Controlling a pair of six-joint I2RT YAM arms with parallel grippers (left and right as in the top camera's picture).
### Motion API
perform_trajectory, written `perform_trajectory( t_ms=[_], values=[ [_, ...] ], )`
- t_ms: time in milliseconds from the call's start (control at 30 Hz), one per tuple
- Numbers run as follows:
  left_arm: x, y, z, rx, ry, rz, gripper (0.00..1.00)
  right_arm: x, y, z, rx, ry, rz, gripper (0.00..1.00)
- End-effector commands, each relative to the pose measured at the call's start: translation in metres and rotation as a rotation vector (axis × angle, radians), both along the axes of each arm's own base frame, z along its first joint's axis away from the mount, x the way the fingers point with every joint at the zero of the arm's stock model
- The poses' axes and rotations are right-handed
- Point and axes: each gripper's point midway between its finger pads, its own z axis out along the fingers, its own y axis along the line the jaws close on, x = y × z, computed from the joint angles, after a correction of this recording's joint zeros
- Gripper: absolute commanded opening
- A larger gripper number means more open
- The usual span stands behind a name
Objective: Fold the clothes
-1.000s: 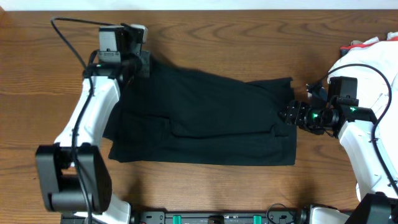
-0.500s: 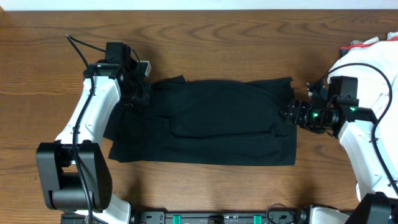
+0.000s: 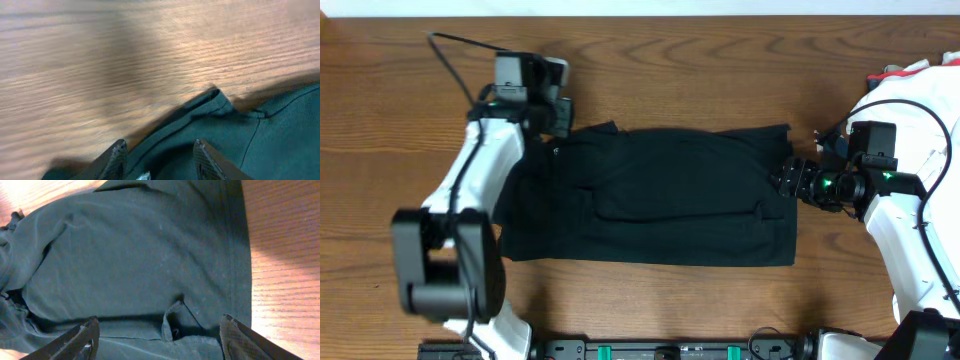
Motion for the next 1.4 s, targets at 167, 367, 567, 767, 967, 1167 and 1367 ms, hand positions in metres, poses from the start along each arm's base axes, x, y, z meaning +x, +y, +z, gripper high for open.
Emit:
perform_trajectory(
  t_ms=[167, 367, 567, 767, 967, 1167, 1367],
  values=[
    [-0.004, -0.023, -0.064, -0.009, 0.112, -0.076, 0.46, 0.003, -0.001, 0.007, -0.010, -0.029, 0.013, 0.75],
    [0.006, -0.023, -0.075, -0.007, 0.086, -0.075, 0.38, 0.002, -0.001, 0.007, -0.009, -0.020, 0.013, 0.75],
    [0.015, -0.024, -0.067, 0.002, 0.038, -0.096, 0.06, 0.001, -0.001, 0.006, -0.008, -0.017, 0.013, 0.75],
    [0.010, -0.023, -0.054, 0.003, 0.044, -0.096, 0.40, 0.001, -0.001, 0.006, -0.008, -0.017, 0.013, 0.75],
    [-0.005, -0.022, -0.071, 0.007, 0.117, -0.096, 0.51, 0.001, -0.001, 0.006, -0.008, -0.018, 0.013, 0.75],
    [-0.005, -0.022, -0.087, 0.009, 0.141, -0.097, 0.37, 0.001, -0.001, 0.006, -0.007, -0.016, 0.013, 0.75],
    [0.004, -0.023, -0.079, 0.006, 0.103, -0.097, 0.06, 0.000, 0.000, 0.006, -0.007, -0.013, 0.013, 0.75]
  ],
)
